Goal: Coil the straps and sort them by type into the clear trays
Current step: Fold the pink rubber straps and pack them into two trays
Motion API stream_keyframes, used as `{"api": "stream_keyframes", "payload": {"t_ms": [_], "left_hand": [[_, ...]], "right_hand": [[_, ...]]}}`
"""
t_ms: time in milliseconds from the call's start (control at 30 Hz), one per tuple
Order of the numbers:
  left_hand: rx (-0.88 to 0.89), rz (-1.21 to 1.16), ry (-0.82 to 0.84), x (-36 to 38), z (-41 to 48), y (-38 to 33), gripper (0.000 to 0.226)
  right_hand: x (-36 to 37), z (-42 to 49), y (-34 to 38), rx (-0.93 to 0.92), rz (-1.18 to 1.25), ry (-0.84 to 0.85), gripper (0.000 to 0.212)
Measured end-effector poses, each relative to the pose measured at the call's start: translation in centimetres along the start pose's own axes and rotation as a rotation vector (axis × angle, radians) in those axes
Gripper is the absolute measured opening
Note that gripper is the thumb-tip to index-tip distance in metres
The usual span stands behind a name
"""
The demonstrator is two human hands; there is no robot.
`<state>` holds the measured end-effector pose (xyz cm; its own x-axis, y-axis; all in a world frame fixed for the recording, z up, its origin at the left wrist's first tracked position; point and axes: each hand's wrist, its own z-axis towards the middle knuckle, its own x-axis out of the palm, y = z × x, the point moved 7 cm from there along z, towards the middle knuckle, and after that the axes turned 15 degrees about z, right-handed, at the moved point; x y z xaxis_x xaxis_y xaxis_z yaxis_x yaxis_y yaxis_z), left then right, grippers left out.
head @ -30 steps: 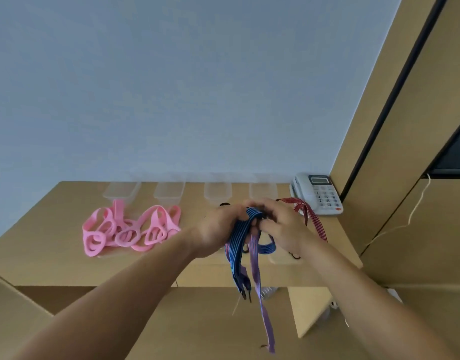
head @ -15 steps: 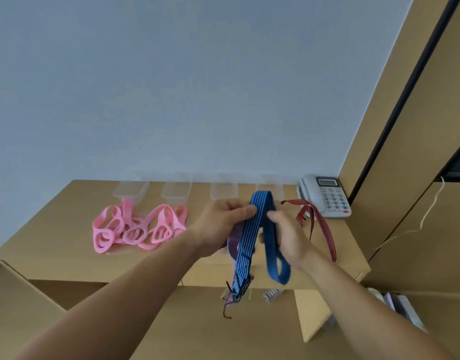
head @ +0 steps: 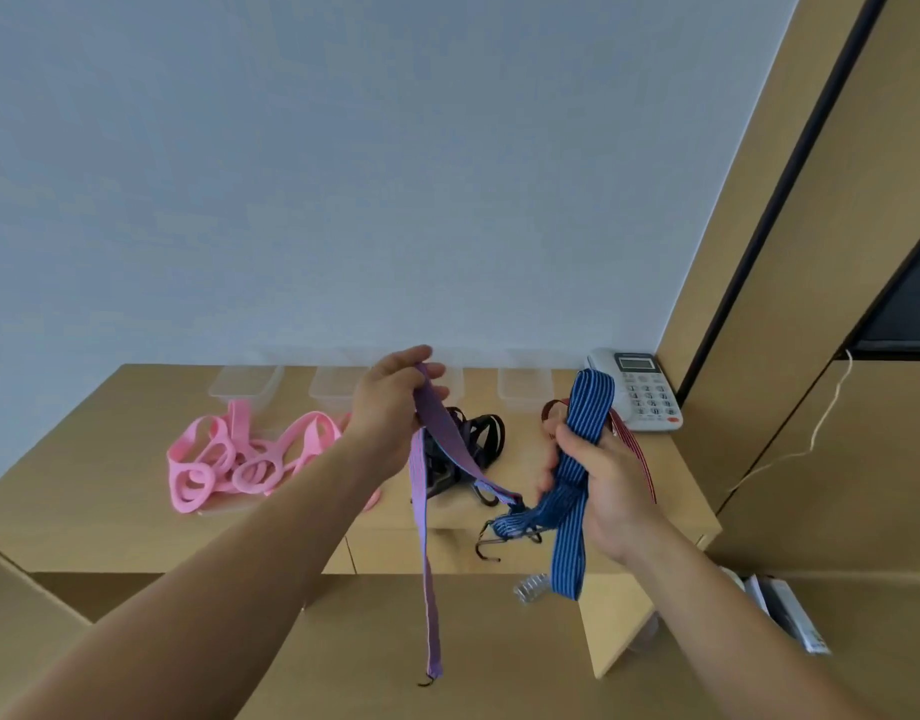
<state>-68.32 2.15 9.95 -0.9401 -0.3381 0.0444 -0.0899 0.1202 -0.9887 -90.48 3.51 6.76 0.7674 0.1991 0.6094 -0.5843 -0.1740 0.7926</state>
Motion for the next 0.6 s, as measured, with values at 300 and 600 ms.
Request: {"api": "stream_keyframes", "payload": {"t_ms": [300,600], "left_hand": [[0.022,0.146,0.155,3.1,-1.0,1.5,0.045],[0.043,0.162,0.572,5.4,-4.6,-2.6,0.048]], "right_hand": [[1.4,-0.3,0.8,0.044,-0.067,0.049,0.009],[2.6,1.7,1.5,-0.157,-0.574,0.116,0.014]]}}
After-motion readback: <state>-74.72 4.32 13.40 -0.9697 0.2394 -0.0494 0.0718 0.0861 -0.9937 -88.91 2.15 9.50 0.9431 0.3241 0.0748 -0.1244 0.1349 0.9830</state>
